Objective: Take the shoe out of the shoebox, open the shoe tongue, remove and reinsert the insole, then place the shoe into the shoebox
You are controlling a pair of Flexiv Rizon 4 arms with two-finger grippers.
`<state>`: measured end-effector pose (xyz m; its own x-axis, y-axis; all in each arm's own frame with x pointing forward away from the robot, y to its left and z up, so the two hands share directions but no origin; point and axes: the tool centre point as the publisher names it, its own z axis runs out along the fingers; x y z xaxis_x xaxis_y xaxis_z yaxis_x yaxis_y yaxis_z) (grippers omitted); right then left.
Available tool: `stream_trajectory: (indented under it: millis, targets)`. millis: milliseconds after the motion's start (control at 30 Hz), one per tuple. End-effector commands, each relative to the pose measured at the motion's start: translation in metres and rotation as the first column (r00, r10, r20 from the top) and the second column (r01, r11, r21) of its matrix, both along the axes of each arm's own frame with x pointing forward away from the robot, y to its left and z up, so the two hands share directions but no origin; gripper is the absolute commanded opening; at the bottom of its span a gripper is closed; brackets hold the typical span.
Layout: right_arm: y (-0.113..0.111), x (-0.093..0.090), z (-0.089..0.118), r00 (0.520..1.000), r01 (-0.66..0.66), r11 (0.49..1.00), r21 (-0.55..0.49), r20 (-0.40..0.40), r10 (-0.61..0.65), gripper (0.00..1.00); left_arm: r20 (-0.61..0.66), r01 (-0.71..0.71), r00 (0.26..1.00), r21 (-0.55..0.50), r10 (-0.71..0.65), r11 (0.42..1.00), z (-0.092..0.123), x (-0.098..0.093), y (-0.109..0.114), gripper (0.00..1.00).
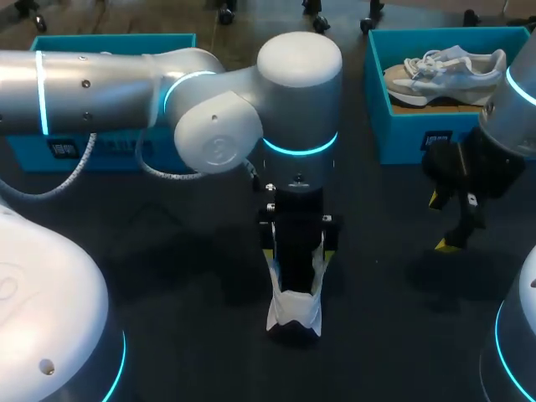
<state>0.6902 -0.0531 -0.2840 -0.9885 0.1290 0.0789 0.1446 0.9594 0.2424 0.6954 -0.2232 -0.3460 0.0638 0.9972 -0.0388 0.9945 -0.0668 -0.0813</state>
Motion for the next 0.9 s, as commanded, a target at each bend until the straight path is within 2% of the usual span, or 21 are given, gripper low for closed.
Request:
stream_trajectory:
  millis: [33,300,600,733,900]
  targets:
    - [0.000,0.000,-0.001,1.000,-0.001,1.000,-0.001,0.000,0.001,1.00,0.009,0.011,1.000,-0.003,-0.011,1.000,0.006,0.001,0.003,1.00]
    - [0.000,0.000,-0.001,1.000,-0.001,1.000,-0.001,0.000,0.001,1.00,0.003,0.006,1.000,-0.015,-0.006,1.000,0.016,0.017,0.003,1.00]
    - [0.000,0.000,-0.001,1.000,-0.001,1.000,-0.001,0.000,0.001,1.00,0.030,-0.005,1.000,-0.012,0.006,1.000,0.039,0.035,0.008,1.00]
    - [0.000,0.000,-0.001,1.000,-0.001,1.000,-0.001,0.000,0.001,1.00,0.026,-0.017,1.000,-0.019,0.018,1.000,0.052,0.051,0.007,1.00]
    - [0.000,0.000,-0.001,1.000,-0.001,1.000,-0.001,0.000,0.001,1.00,0.032,-0.027,0.999,-0.004,0.027,1.000,0.058,0.070,0.001,1.00]
